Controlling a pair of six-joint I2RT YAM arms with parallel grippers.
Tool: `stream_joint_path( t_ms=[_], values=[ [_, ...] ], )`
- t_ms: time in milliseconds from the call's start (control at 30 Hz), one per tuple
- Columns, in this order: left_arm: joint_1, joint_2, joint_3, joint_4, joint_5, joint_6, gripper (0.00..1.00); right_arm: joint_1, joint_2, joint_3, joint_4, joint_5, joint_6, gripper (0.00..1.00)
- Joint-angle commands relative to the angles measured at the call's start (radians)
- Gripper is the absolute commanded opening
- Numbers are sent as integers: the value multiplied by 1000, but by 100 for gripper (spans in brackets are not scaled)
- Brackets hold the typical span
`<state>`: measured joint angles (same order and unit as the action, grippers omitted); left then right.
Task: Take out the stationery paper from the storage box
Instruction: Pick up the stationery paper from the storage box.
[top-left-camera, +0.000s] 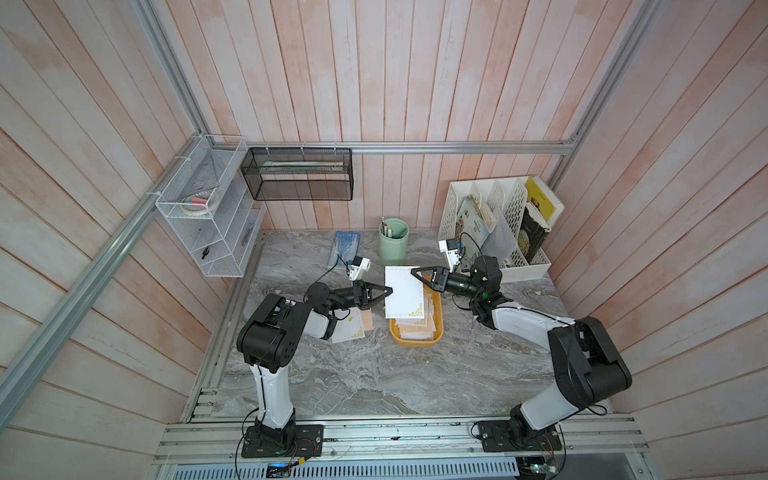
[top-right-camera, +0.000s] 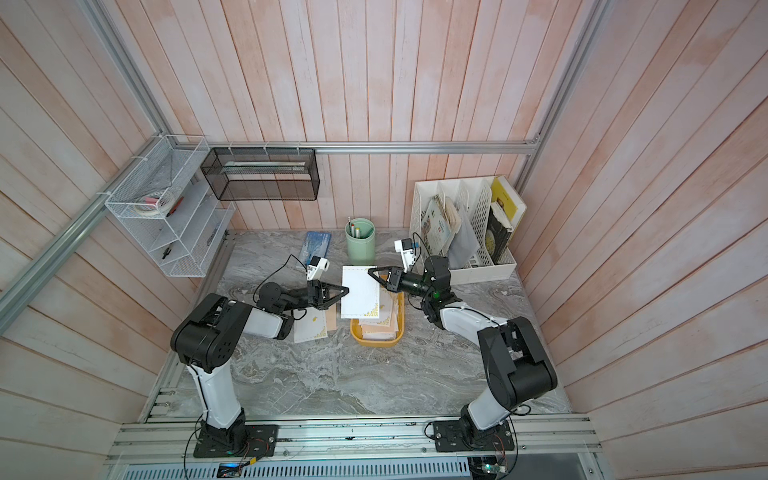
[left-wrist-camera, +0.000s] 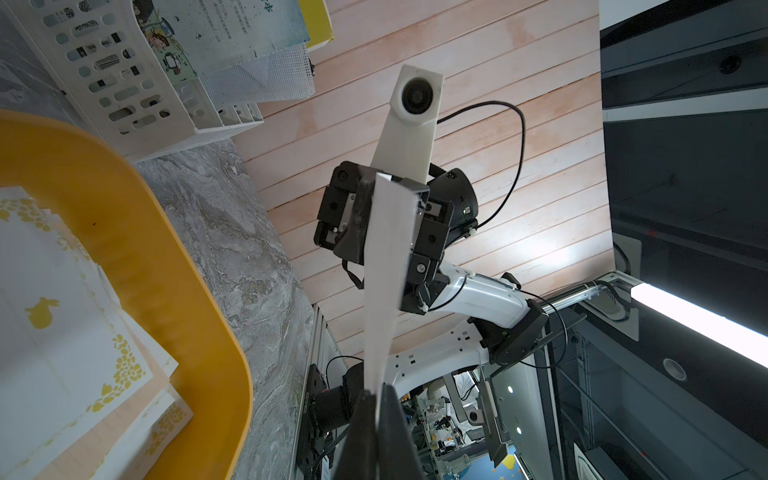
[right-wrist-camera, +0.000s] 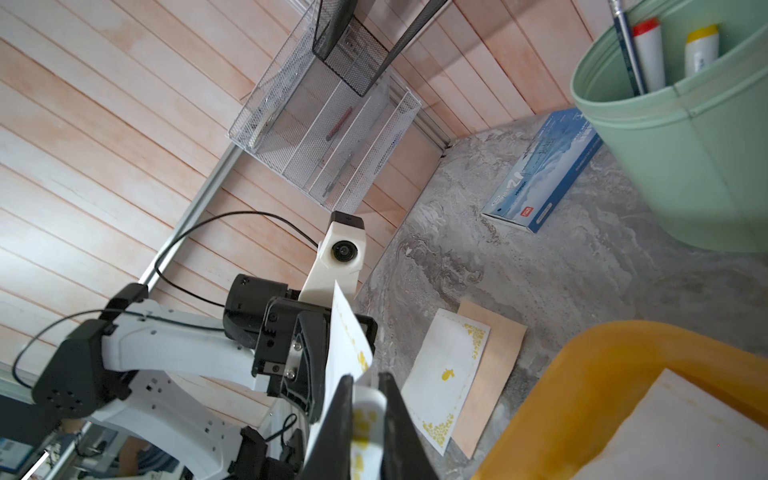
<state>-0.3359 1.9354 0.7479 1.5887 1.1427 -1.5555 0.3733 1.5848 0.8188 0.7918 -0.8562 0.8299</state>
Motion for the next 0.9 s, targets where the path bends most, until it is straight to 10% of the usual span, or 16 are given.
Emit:
stream_joint_path(
  t_ms=[0, 133, 233, 400, 567, 733, 867],
  values=[
    [-2, -19, 12, -3, 16, 37, 0, 4, -25, 24, -7, 10, -27, 0],
    [-3, -47, 9, -91, 22, 103, 0, 5, -31, 26, -29, 20, -40, 22],
    [0, -75, 7, -158, 26, 149, 0, 5, -29, 29, -41, 23, -49, 0],
    [31, -162, -16, -374, 20, 302, 0, 3, -46, 30, -105, 64, -83, 21],
    [73, -296, -13, -831, -37, 601, 0, -6, -78, 11, -117, 92, -98, 0],
    [80, -384, 65, -1334, -202, 915, 0, -9, -85, 10, -126, 105, -102, 0],
    [128, -401, 65, -1511, -333, 990, 0, -6, -68, 48, -262, 142, -152, 40]
  ],
)
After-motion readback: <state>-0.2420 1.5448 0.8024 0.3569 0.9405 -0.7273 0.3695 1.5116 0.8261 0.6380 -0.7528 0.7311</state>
